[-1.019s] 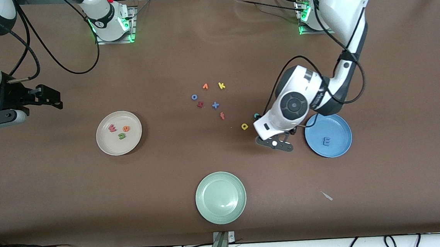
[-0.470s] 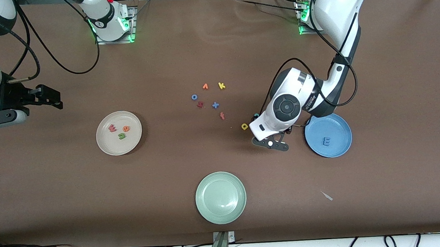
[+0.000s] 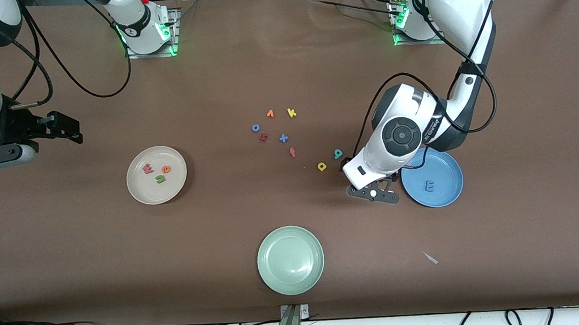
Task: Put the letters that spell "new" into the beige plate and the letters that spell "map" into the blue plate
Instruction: 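Move the left gripper over the yellow letter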
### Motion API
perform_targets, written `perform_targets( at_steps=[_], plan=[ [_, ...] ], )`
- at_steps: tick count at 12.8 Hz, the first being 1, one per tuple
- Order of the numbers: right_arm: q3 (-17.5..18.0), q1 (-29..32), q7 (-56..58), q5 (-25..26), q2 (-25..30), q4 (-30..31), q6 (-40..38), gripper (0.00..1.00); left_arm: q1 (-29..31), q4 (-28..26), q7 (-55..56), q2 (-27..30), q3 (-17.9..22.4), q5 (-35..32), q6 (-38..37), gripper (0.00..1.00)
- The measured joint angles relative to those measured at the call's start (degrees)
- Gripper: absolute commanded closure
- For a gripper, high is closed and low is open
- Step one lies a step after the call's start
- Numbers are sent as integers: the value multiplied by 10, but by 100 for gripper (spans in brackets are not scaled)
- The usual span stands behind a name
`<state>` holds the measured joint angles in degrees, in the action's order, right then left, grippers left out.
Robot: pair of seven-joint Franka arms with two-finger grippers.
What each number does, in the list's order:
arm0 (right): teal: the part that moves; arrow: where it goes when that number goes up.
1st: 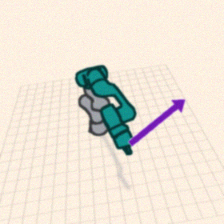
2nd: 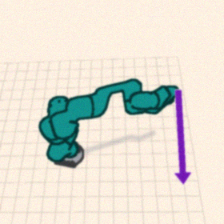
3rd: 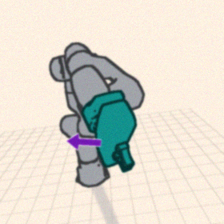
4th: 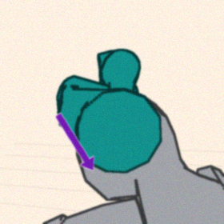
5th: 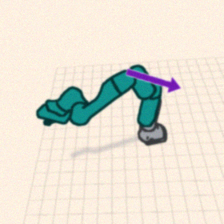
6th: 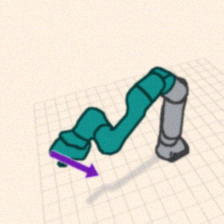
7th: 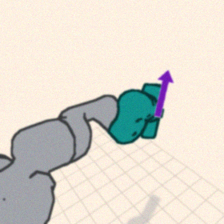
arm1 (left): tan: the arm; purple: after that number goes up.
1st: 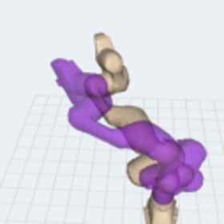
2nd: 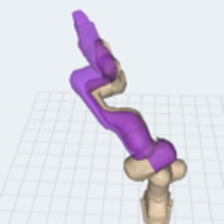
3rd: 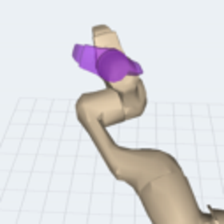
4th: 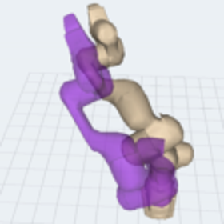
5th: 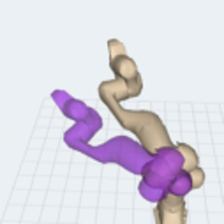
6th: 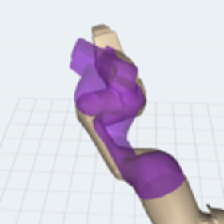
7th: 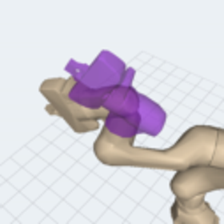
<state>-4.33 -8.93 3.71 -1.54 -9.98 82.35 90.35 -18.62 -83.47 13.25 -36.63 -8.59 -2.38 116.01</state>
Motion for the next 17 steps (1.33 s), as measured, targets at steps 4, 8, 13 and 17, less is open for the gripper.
perform_targets(
  at_steps=[4,8,13,17],
  plan=[
    [0,0,0,0,0,0,0,0,-5,-4,0,-1,-2,0,0,0],
    [0,0,0,0,0,0,0,0,-4,-4,-3,-1,-2,0,0,0],
    [0,0,0,0,0,0,0,0,-13,-5,-14,-5,-4,0,3,0],
    [0,0,0,0,0,0,0,0,-23,-6,-14,-11,-4,0,10,0]
  ],
)
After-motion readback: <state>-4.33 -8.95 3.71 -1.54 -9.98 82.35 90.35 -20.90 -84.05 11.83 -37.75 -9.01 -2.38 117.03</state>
